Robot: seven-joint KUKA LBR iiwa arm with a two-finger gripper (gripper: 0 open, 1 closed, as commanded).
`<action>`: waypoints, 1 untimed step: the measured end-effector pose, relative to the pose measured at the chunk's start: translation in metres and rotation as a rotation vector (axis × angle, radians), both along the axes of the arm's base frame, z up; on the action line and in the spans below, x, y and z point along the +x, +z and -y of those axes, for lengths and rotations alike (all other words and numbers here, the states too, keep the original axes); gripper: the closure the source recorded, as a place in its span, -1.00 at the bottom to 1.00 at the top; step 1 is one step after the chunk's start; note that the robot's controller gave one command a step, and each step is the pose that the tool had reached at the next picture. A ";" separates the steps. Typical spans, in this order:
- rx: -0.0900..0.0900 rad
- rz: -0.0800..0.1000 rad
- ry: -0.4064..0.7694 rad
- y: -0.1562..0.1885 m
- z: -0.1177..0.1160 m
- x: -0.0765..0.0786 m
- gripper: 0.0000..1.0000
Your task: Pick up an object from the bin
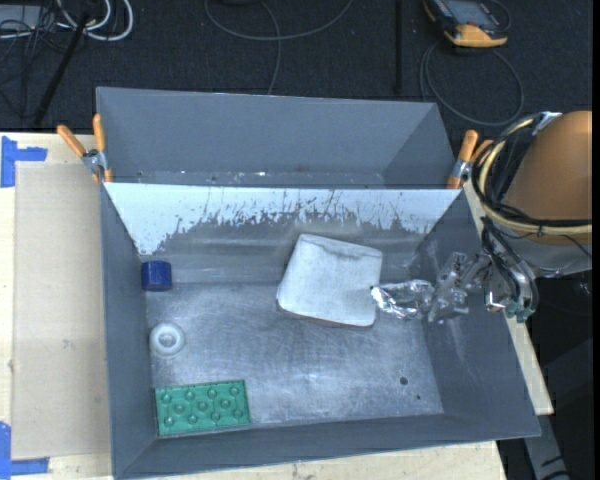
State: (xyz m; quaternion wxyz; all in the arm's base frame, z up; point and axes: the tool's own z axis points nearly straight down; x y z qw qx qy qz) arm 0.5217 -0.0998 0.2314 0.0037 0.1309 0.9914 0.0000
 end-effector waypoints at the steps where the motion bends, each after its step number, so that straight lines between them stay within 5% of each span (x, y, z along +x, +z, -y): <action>1: -0.001 -0.008 0.000 -0.004 0.048 -0.014 1.00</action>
Offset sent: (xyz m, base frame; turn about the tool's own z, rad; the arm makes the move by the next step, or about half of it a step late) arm -0.0132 -0.0453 -0.0028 -0.0047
